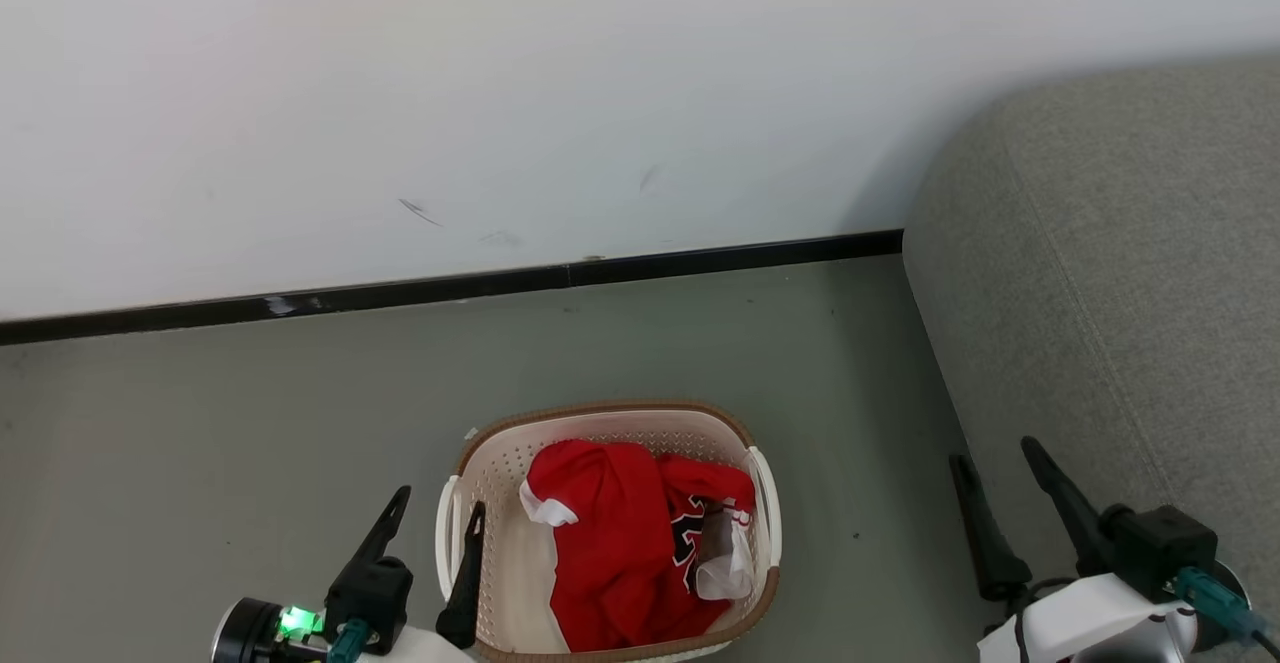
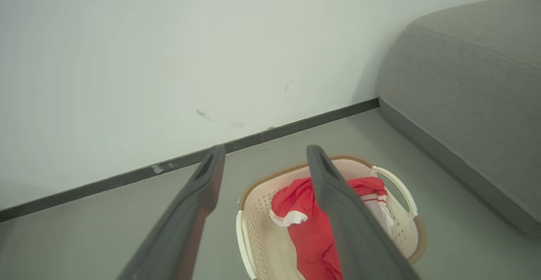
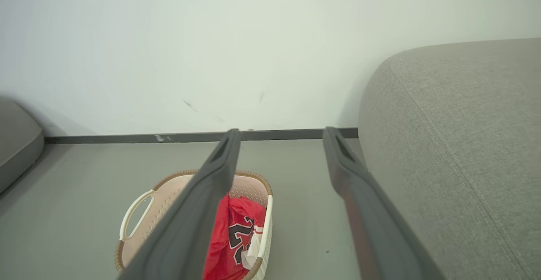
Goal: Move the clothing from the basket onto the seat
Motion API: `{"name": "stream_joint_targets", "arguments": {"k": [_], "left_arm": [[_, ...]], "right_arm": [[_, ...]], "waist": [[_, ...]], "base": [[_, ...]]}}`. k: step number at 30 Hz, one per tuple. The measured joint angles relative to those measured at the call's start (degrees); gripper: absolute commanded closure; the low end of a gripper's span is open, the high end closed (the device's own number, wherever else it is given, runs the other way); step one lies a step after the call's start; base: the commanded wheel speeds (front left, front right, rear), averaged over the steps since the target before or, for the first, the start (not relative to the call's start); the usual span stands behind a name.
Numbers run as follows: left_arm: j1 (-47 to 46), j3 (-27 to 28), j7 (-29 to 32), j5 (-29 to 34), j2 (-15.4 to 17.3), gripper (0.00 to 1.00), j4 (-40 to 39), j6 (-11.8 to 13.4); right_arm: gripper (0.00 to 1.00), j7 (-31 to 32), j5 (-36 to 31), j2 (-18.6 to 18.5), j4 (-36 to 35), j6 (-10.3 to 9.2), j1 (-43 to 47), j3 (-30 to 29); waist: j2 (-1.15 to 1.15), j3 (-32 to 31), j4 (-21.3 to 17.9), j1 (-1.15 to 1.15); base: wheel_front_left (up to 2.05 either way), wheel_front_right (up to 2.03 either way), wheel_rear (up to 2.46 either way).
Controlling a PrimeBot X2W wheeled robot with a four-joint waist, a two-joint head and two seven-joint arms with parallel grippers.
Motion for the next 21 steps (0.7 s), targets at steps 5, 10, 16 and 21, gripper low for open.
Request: {"name": "stream_joint_targets", "arguments": {"k": [5,10,16,21], "left_arm": [[-3.0,-1.9,0.0,0.3,-0.3,0.0,2.6,-0.8],[-5.8,-3.0,0.0,1.1,-0.4,0.0,4.5,-1.8],[-9.4,-4.3,0.0,1.7,-0.7,0.0,7.9,-2.2],[-12.9,-5.9,0.1,4.3,-0.7,0.0,12.2,-2.6]], "right_arm": [[0.0,0.0,0.0,0.0,-2.1,0.0,0.0,-0.8],[0.0,0.0,-1.0,0.0,-3.2,0.0,0.0,0.9],[0.0,0.0,-1.5,0.0,-4.8,0.0,-0.2,2.1],[0.0,0.0,-2.0,0.0,-6.6,0.0,-0.7,3.5]], "waist": [[0.0,1.7,-0.7,0.0],[0.0,3.7,-1.5,0.0],[0.0,6.4,-2.6,0.0],[0.0,9.6,-3.8,0.0]], "base": [[0.0,0.0,0.0],[0.0,0.0,0.0],[0.0,0.0,0.0],[0.0,0.0,0.0]]}}
